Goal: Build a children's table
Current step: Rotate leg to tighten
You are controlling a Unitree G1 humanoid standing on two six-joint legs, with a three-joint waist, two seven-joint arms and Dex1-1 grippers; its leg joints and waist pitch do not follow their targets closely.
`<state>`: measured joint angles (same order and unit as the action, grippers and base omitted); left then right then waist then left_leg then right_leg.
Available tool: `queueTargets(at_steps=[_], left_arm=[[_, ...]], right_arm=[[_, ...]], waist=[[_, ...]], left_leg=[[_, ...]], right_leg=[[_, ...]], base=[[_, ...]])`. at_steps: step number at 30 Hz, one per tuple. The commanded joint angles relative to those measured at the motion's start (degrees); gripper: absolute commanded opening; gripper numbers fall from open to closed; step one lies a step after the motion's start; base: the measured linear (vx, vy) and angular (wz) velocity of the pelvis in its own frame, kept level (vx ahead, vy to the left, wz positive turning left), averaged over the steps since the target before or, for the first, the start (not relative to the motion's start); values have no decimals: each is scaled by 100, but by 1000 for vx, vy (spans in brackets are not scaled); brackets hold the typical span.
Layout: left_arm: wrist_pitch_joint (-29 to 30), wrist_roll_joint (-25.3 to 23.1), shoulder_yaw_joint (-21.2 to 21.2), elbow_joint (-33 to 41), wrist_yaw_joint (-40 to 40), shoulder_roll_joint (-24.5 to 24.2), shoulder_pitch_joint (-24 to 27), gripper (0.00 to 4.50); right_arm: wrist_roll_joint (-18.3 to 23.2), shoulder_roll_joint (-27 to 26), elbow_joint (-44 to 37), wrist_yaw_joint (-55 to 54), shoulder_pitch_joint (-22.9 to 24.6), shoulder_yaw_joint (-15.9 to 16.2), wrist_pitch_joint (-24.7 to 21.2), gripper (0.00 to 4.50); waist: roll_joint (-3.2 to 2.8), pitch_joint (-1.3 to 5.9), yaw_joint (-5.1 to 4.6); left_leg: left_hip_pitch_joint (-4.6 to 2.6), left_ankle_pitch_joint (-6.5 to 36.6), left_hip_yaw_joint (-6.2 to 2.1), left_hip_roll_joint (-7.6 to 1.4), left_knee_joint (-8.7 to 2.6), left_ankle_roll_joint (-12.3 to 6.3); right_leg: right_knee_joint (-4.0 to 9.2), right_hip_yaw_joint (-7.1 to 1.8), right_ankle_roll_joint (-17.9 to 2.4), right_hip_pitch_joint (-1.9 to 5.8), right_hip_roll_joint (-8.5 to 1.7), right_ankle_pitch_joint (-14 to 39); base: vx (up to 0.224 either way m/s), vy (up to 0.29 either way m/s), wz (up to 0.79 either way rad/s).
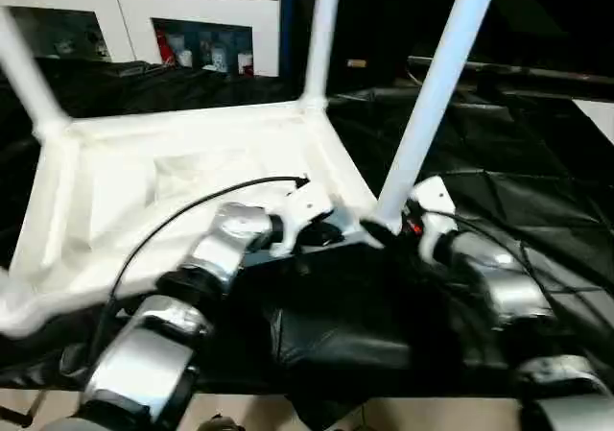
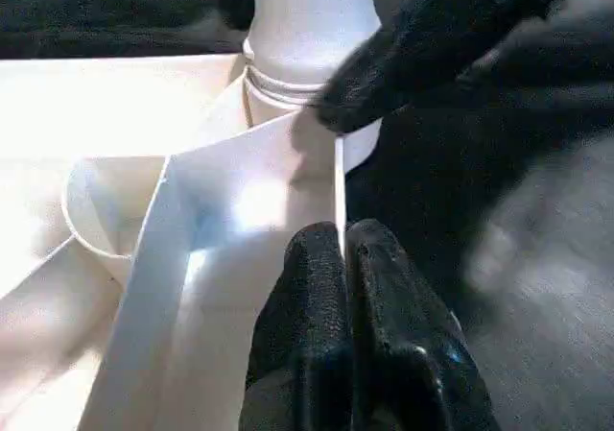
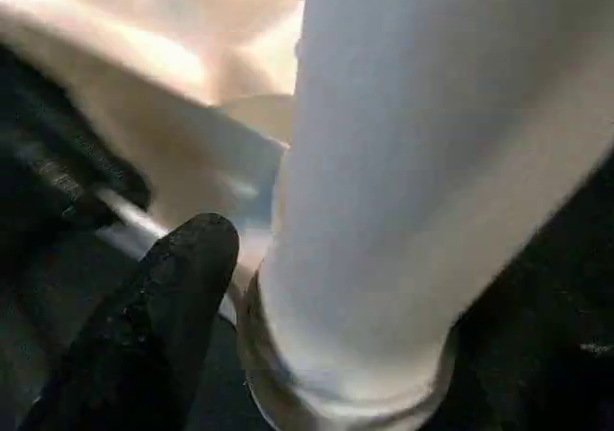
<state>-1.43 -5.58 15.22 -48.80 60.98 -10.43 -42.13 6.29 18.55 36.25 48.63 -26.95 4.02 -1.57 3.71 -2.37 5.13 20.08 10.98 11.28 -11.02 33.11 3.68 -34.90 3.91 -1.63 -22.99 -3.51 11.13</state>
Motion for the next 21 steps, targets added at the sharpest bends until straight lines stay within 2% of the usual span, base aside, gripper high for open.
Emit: queueTargets(at_steps=[1,4,5,7,9,10,11,15,16,20,21], left_arm=[[-117,139,191,140,643,-95,138,0],[-34,271,201,274,1116,-271,186,0],[52,366,239,415,1515,-424,239,0],[147,422,246,500,1737,-532,268,0],[166,439,236,524,1793,-579,277,0],[195,445,212,547,1851,-621,287,0],[202,453,207,569,1872,-644,296,0],[222,484,177,610,1882,-690,312,0],[231,489,170,618,1888,-696,316,0],[295,534,170,738,1915,-720,382,0],[289,528,164,741,1866,-705,391,0]], right_arm=[[146,212,-307,804,116,169,76,363],[216,410,-419,1166,158,176,97,363],[278,516,-470,1352,162,175,93,363],[385,578,-501,1537,161,179,79,363],[466,602,-529,1677,170,182,30,363],[461,633,-560,1827,195,227,15,350],[461,641,-576,1889,206,238,-2,339],[453,597,-566,1966,207,273,-34,327],[455,584,-566,1978,205,275,-43,293],[524,526,-583,2033,231,315,-80,284],[537,506,-605,2023,263,329,-95,268]], waist=[[39,276,19],[48,278,17],[43,274,25],[58,267,38],[45,263,53],[85,258,55],[65,258,65],[82,259,63],[82,263,60],[75,267,57],[69,268,53]], left_leg=[[-4,934,-130,-284,-343,-482],[-9,877,-125,-298,-341,-500],[-10,857,-124,-300,-343,-496],[-9,872,-102,-310,-340,-487],[-11,918,-103,-310,-339,-454],[-8,944,-102,-306,-336,-416],[-13,937,-108,-308,-339,-396],[-10,901,-113,-300,-339,-381],[-15,870,-115,-300,-340,-372],[-3,805,-116,-303,-336,-395],[-5,793,-115,-301,-334,-393]], right_leg=[[467,-324,-1010,296,-545,1217],[433,-313,-1144,296,-535,1010],[432,-315,-1159,301,-541,992],[418,-308,-1196,293,-520,995],[427,-304,-1184,289,-534,1113],[442,-305,-1144,291,-541,1256],[445,-309,-1113,283,-545,1324],[440,-308,-1095,280,-541,1311],[438,-310,-1097,280,-545,1288],[414,-308,-1142,293,-539,1128],[415,-309,-1156,292,-541,1092]], base=[[0,0,0],[0,0,0],[0,0,0],[0,0,0],[0,0,0],[0,0,0],[0,0,0],[0,0,0],[0,0,0],[0,0,0],[0,0,0]])
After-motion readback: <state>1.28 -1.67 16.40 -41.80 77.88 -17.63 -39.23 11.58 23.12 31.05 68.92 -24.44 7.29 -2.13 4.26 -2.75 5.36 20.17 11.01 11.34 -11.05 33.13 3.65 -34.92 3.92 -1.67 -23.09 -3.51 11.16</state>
